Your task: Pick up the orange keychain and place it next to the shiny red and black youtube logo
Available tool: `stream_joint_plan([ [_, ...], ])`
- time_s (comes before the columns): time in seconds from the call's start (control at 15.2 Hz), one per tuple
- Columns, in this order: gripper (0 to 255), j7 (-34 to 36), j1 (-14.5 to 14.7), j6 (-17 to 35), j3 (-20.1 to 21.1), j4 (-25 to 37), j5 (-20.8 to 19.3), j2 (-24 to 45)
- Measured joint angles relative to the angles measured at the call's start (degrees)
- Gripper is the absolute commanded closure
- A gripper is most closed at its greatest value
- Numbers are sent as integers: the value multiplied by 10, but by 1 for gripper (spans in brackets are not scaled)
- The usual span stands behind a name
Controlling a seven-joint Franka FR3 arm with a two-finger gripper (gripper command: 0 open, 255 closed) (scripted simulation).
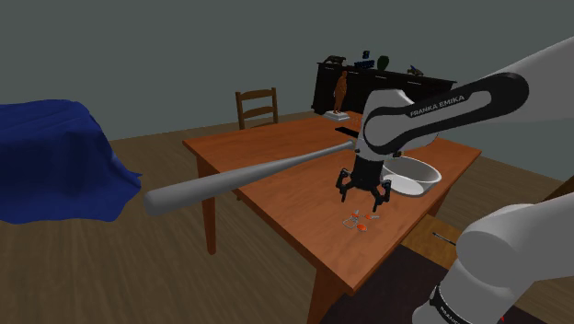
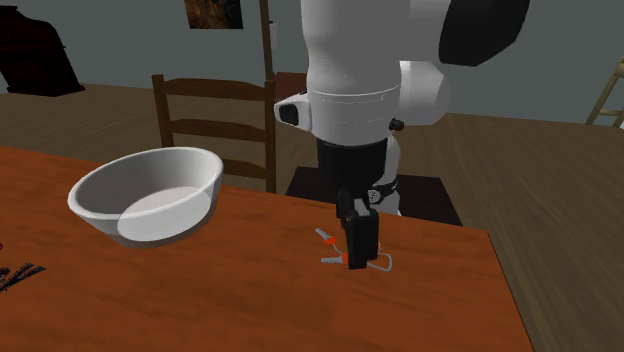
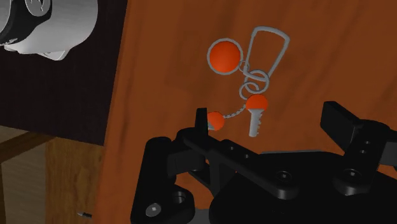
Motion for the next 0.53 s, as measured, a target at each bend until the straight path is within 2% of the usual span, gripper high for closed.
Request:
stream_joint_plan([
  [0.33, 0, 4, 1, 53, 7, -28, 8, 25],
  [0.53, 0, 4, 2, 64, 8, -32, 9, 32],
])
